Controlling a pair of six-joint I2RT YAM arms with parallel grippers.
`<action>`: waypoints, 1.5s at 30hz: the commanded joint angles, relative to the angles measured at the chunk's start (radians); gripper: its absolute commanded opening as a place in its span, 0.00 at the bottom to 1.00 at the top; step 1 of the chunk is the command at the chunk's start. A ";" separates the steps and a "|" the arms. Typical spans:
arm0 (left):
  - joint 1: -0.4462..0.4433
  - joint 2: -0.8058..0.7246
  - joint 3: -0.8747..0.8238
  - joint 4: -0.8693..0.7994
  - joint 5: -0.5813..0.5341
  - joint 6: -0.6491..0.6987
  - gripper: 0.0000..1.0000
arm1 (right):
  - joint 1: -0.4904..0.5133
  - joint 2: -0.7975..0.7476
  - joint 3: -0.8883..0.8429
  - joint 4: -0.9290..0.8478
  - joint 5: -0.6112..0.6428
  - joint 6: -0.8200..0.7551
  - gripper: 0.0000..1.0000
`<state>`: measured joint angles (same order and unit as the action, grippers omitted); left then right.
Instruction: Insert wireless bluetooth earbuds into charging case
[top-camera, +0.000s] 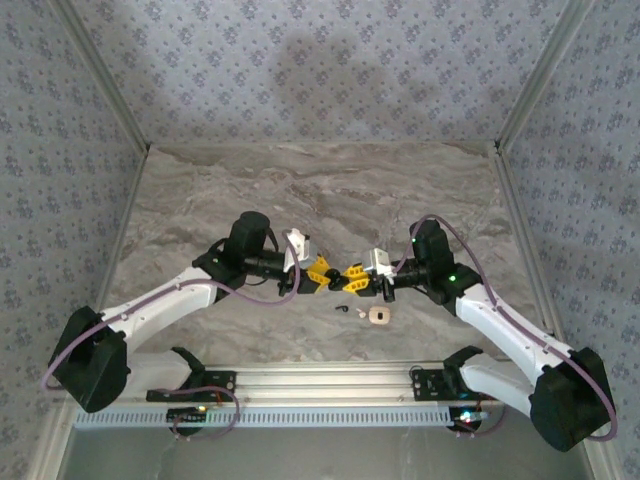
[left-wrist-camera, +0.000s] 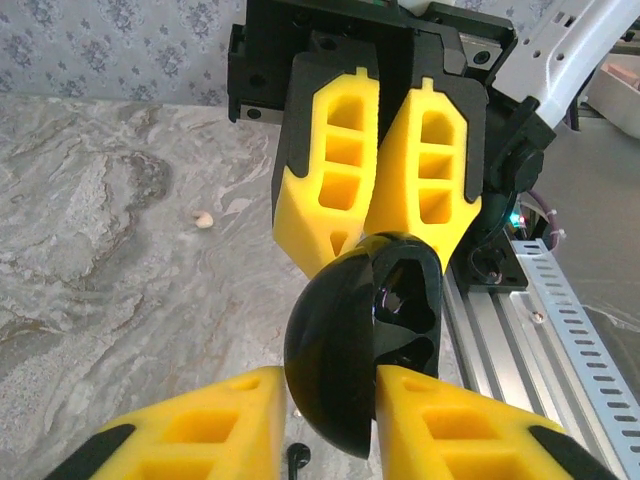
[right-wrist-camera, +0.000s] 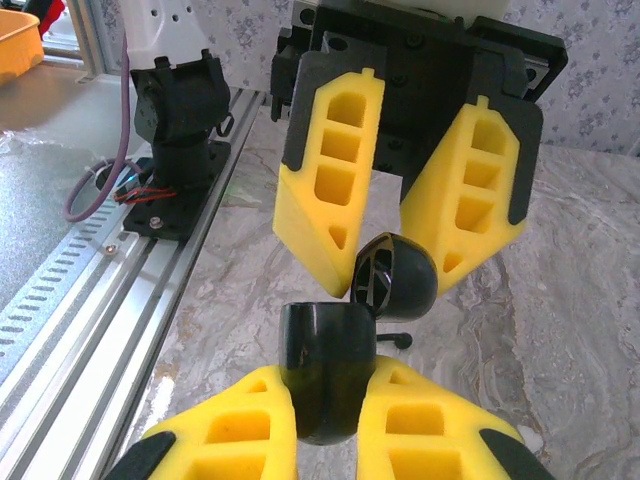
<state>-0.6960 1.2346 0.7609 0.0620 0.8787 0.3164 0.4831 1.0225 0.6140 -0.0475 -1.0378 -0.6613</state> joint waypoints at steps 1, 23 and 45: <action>-0.007 0.006 0.046 -0.024 0.034 0.024 0.26 | 0.003 0.005 0.033 -0.021 -0.030 -0.024 0.14; -0.008 -0.018 0.069 -0.127 -0.075 0.081 0.15 | 0.002 0.007 0.025 -0.035 0.035 -0.017 0.28; -0.041 -0.016 0.173 -0.439 -0.416 0.253 0.15 | 0.118 -0.053 0.082 -0.171 0.464 0.373 0.44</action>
<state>-0.7273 1.2190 0.8917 -0.3202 0.5060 0.5339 0.5621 0.9577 0.6510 -0.1810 -0.6636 -0.4042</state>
